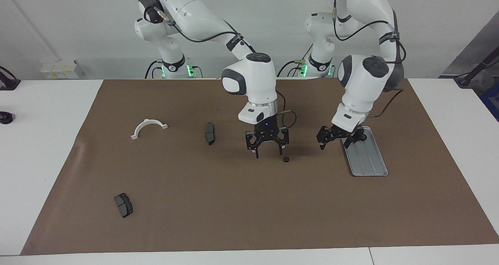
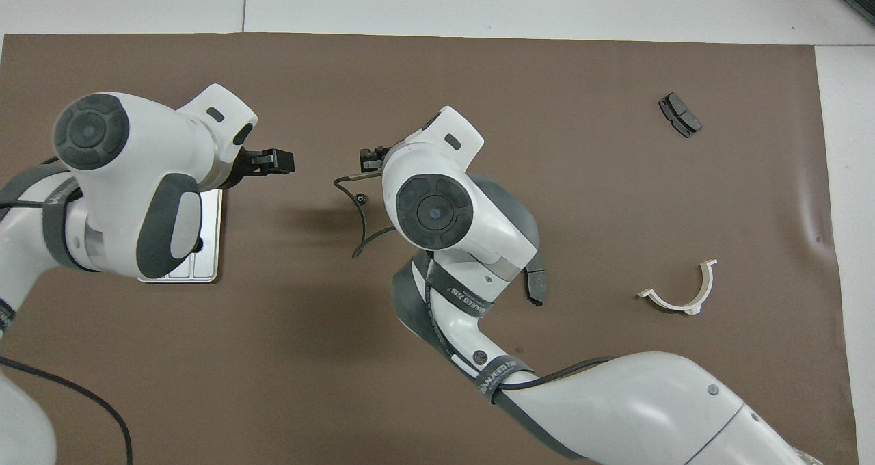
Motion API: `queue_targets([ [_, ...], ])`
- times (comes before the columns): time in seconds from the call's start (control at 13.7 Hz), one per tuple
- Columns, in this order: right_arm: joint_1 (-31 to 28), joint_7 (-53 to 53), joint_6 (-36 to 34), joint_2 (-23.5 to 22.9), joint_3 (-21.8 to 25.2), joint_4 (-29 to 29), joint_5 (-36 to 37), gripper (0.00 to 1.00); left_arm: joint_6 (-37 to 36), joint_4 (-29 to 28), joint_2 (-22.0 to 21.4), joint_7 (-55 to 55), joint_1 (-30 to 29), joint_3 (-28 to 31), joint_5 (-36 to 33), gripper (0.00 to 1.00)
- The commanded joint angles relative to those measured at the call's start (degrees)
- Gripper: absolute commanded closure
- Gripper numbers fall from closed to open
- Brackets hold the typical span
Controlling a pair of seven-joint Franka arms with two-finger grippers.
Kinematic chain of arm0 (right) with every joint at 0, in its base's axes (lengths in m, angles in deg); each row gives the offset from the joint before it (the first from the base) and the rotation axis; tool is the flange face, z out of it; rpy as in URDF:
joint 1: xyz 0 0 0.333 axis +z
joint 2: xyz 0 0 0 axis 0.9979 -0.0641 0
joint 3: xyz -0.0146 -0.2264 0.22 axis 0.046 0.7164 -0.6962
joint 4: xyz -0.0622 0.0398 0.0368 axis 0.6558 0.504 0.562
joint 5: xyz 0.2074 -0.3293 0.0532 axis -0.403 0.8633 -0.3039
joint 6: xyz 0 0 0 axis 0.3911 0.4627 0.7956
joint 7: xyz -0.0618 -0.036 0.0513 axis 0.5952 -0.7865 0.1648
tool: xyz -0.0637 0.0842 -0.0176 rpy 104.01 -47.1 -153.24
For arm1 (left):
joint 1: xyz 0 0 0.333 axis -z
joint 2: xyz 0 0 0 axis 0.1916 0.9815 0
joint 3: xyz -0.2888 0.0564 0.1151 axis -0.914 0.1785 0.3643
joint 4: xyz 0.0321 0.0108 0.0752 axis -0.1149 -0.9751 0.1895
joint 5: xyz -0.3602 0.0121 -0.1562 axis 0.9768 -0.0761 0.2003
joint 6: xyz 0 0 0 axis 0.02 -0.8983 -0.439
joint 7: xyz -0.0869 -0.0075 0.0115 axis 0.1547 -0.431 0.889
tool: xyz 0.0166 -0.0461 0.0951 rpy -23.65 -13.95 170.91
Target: Pick bearing gear from pile to tray
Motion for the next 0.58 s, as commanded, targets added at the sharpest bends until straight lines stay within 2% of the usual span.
queue_targets([
  [0.0, -3.5, 1.7, -4.3, 2.9, -1.2, -1.8, 0.5, 0.13, 2.5, -0.2, 2.7, -11.0, 6.4, 1.0, -3.0, 0.0],
  [0.15, -5.9, 5.1, -7.9, 4.8, -1.2, -2.0, -2.5, 0.14, 4.3, -0.1, 5.3, -19.6, 10.1, 1.0, -6.7, 0.01],
  [0.37, -10.0, 12.1, -15.6, 9.2, -1.1, -2.0, -9.2, 0.14, 7.1, -0.1, 7.9, -24.6, 12.6, 1.0, -7.1, 0.36],
  [0.51, -12.6, 15.4, -20.9, 12.3, -1.1, -2.0, -12.0, 0.14, 9.2, -0.1, 9.5, -24.8, 13.0, 1.0, -7.1, 0.53],
])
